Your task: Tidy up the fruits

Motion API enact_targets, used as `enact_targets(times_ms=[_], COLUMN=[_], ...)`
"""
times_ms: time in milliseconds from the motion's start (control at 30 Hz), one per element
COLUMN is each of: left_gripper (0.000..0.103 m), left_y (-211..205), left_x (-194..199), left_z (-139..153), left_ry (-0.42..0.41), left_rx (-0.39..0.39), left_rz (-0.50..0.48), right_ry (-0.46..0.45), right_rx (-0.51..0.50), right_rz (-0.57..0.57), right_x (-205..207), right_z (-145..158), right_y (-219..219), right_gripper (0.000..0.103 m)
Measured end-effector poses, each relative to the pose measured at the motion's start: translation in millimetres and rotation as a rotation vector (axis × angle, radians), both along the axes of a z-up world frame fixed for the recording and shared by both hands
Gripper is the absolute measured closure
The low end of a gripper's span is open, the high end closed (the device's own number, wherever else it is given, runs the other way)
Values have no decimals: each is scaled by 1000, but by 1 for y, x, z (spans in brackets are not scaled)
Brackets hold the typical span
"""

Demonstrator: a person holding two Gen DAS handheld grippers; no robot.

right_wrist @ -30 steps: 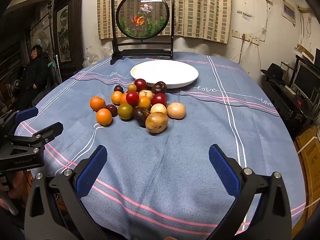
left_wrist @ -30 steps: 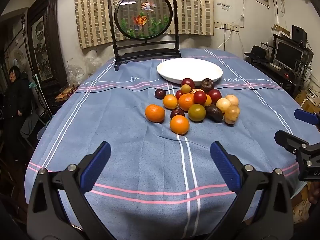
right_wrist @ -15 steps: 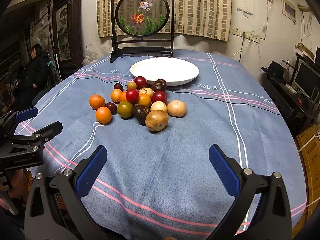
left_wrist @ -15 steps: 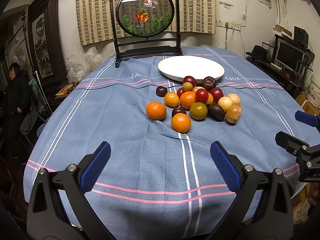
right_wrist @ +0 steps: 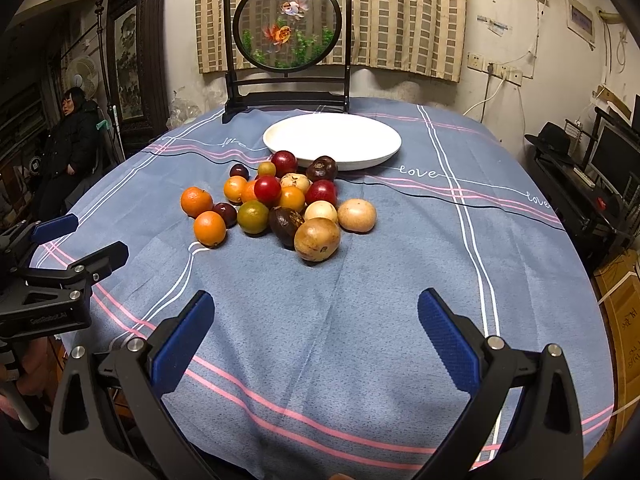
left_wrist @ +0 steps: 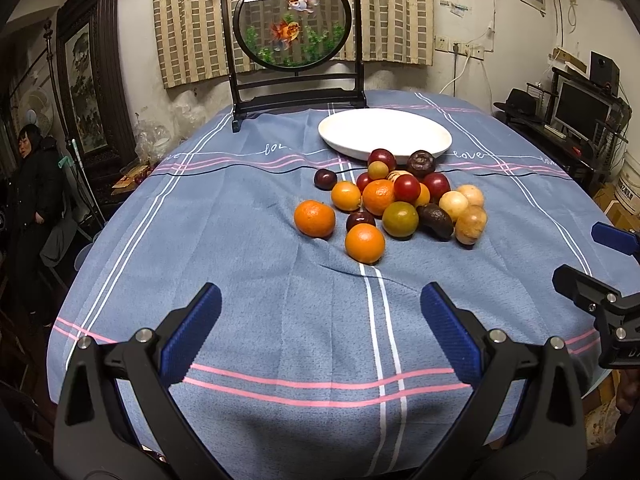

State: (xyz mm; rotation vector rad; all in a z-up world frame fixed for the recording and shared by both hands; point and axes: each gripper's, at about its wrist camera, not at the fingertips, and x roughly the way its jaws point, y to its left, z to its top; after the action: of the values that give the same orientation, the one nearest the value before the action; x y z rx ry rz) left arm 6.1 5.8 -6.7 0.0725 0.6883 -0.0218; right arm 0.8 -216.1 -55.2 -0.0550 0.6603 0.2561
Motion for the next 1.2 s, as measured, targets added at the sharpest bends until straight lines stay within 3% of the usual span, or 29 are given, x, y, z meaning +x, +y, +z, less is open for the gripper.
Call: enact_targets(times_ms=[1200], left_gripper=[2], left_y=[-4], left_x=[4], left_z=[-4], left_ry=[23], left_rx=[-3], left_rz=[-16], right_ry=[17], right_rx=[0], right_rz=[0], right_x=[6], right_z=[-6], right_y=[1], right_gripper=[1])
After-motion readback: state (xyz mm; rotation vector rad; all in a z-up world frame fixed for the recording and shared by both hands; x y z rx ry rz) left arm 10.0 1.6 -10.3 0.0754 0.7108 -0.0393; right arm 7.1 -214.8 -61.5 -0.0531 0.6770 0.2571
